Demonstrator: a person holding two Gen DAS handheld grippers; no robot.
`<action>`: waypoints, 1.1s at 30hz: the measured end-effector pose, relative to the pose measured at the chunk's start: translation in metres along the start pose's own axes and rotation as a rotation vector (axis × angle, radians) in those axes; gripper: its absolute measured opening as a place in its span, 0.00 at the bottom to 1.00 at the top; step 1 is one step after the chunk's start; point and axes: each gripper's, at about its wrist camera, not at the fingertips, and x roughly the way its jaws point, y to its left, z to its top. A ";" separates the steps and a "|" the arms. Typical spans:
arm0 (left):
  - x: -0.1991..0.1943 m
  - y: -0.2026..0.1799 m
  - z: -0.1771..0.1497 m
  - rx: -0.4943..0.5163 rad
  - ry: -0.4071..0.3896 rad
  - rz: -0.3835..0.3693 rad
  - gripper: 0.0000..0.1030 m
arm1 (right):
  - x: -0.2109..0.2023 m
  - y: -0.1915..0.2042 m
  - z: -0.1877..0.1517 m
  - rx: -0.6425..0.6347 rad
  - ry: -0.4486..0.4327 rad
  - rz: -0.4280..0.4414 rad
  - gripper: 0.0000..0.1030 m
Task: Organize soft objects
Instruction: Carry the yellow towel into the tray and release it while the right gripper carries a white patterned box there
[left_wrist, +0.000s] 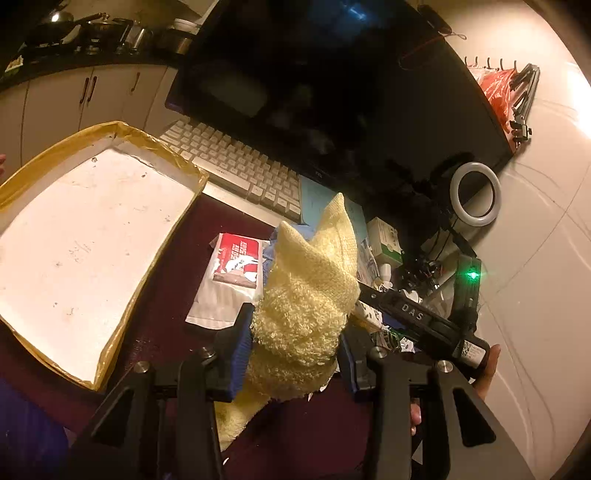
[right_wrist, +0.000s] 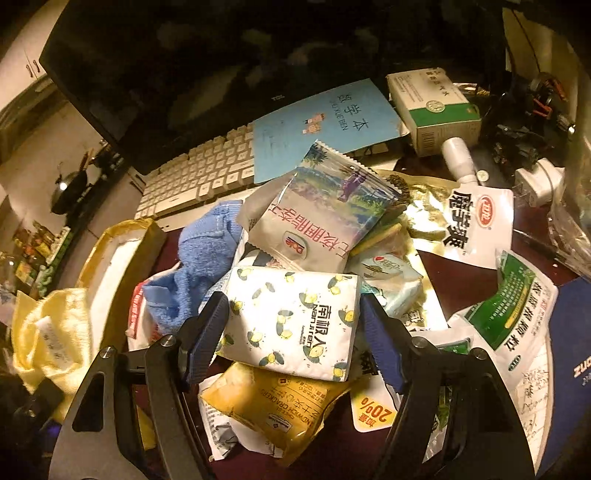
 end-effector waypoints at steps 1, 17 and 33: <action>-0.001 0.001 0.001 -0.006 -0.002 -0.002 0.40 | -0.003 0.000 -0.001 -0.005 -0.004 0.004 0.71; -0.007 0.004 0.001 -0.042 -0.004 -0.026 0.40 | -0.027 0.012 -0.009 -0.089 -0.076 -0.057 0.20; -0.086 0.034 0.055 -0.145 -0.187 -0.017 0.40 | -0.079 0.095 -0.022 -0.196 -0.163 0.316 0.18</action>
